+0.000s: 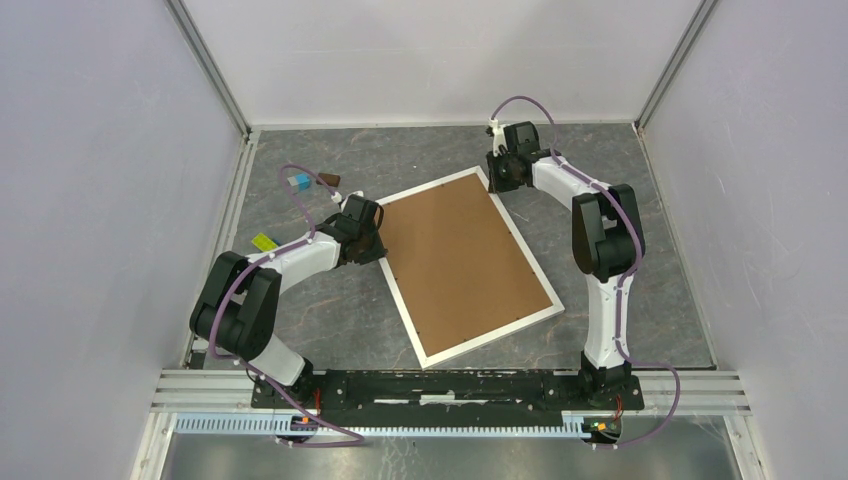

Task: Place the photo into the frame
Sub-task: Install the photo frame at the center of the board.

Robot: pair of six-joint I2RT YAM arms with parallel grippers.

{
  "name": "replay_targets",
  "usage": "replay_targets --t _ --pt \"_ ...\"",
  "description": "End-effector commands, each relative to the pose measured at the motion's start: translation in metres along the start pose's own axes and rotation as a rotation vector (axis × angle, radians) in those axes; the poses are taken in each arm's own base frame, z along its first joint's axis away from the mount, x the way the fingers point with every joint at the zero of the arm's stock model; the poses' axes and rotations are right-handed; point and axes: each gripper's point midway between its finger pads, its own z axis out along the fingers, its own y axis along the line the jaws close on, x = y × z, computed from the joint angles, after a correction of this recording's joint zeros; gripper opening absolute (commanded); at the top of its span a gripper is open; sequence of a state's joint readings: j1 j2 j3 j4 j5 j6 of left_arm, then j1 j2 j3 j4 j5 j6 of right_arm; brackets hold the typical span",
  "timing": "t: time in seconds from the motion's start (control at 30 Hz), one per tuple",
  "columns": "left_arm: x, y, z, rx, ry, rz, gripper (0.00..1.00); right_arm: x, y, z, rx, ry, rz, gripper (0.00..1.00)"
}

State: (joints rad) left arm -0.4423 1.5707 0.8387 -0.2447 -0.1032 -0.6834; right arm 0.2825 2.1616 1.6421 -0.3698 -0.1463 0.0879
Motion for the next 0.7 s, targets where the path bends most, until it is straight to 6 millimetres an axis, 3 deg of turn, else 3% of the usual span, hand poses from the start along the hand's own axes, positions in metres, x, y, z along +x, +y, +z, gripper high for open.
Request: replay_targets --t 0.0,0.67 --pt "0.024 0.010 0.010 -0.015 0.076 0.060 0.02 0.014 0.015 0.014 -0.007 0.046 -0.045 0.23" --pt "0.024 0.010 0.010 -0.014 0.075 0.060 0.02 0.044 0.037 0.029 0.020 0.136 -0.115 0.26"
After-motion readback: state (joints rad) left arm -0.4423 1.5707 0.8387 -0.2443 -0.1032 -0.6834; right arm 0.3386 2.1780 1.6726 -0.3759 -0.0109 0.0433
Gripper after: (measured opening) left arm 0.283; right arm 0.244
